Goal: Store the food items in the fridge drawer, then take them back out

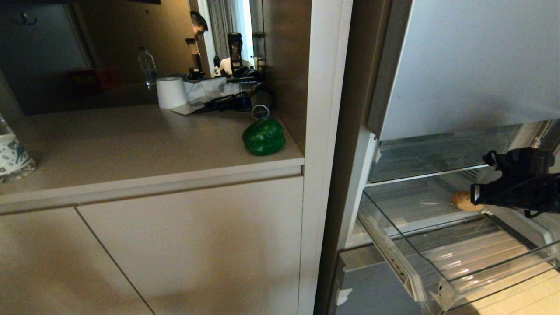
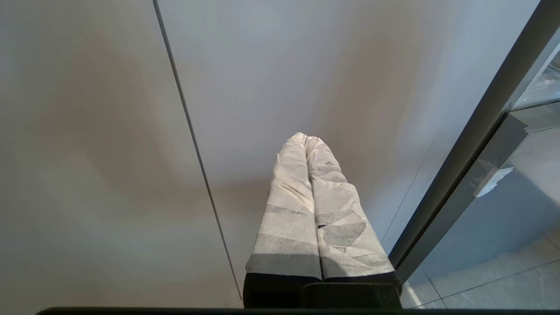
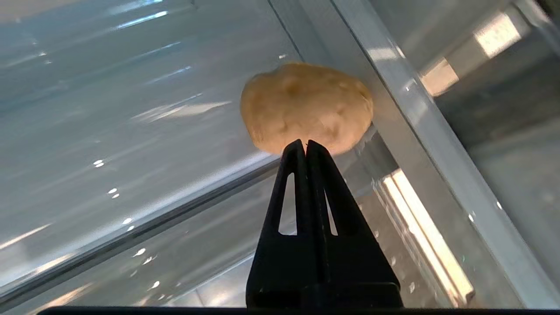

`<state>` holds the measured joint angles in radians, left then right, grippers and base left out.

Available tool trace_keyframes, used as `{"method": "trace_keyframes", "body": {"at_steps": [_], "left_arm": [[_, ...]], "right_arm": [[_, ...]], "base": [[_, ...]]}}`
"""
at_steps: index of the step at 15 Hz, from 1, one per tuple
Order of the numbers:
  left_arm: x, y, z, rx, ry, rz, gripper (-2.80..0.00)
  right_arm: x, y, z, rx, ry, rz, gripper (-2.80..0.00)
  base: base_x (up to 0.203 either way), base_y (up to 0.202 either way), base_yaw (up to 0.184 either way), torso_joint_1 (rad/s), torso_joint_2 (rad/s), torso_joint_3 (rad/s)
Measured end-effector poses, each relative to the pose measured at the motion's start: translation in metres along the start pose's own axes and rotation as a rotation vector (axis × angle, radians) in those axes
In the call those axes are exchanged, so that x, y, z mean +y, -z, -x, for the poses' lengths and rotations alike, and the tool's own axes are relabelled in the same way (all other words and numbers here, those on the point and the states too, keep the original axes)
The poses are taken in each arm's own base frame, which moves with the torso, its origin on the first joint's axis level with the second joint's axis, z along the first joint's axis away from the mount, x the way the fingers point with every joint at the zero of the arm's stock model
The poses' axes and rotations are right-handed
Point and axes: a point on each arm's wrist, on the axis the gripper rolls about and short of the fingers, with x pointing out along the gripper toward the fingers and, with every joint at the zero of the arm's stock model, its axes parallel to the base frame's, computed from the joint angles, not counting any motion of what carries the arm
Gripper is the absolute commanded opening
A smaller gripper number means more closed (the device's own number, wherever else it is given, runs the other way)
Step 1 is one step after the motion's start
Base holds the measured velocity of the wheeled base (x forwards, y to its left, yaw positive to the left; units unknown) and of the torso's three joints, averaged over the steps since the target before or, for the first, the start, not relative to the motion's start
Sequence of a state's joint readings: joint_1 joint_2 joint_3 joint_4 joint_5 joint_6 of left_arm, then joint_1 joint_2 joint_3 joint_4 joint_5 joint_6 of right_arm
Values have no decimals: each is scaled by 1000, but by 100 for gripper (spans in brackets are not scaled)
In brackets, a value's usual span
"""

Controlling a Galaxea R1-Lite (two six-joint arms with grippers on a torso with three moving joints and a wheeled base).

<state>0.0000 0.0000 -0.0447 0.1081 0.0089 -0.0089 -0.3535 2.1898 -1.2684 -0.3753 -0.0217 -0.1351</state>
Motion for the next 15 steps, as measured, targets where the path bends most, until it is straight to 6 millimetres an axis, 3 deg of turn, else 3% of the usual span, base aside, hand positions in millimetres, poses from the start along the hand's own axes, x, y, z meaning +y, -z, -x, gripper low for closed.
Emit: {"method": "trace_keyframes", "body": {"at_steps": [1,2,3,15], "left_arm": [[0,0,0,0,0,0,-280],[0,0,0,0,0,0,-280],[0,0,0,1,0,0,-280],[0,0,0,0,0,0,-280]], "right_arm": [[-1,1,-5,2,-1,16,-280],[-1,2,-8,4,-1,20,-254],[-2,2,-10,5,0,22,0],[-7,-10,-39,53,-70,18,0]], "base": [[0,0,0,0,0,0],[0,0,0,0,0,0],[0,0,0,0,0,0],[0,0,0,0,0,0]]}}
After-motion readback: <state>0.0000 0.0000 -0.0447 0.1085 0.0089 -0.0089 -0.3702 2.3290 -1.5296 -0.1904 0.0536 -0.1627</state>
